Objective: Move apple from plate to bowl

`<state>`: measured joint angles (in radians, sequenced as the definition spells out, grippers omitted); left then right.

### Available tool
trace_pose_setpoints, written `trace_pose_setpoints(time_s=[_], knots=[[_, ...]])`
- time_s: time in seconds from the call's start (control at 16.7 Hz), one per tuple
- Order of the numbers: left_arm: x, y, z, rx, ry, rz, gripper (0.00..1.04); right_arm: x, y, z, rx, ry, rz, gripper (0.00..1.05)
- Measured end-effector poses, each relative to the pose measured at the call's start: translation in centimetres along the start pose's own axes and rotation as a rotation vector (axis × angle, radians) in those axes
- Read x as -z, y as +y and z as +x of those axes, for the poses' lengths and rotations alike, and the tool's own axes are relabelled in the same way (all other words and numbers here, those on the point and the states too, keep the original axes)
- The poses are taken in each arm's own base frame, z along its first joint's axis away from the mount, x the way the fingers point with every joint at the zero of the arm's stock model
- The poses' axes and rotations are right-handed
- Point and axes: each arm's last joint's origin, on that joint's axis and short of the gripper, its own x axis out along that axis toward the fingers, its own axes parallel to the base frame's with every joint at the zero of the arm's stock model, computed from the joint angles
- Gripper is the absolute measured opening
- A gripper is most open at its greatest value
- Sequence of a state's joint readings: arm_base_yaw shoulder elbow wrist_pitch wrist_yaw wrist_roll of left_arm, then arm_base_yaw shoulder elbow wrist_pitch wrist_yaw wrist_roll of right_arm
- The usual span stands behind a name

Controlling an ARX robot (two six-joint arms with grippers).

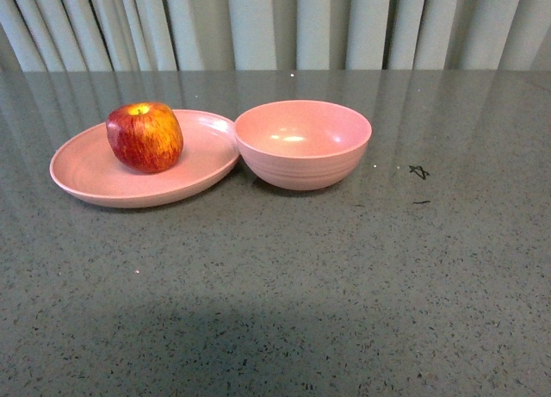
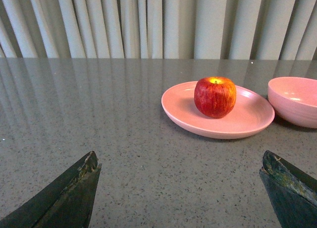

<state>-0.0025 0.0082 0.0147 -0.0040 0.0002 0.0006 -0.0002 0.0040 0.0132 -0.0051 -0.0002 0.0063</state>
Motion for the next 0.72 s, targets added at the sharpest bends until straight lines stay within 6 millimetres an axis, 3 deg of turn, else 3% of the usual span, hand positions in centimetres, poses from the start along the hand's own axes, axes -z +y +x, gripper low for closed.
trace_pose_setpoints(time_s=[0.24,0.72], knots=[[0.00,0.00,0.00,0.000,0.000,0.000,0.98,0.00,0.00,0.00,0.000,0.000,0.000,0.02],[0.00,0.00,0.00,0.000,0.000,0.000,0.98,0.00,0.00,0.00,0.000,0.000,0.000,0.90]])
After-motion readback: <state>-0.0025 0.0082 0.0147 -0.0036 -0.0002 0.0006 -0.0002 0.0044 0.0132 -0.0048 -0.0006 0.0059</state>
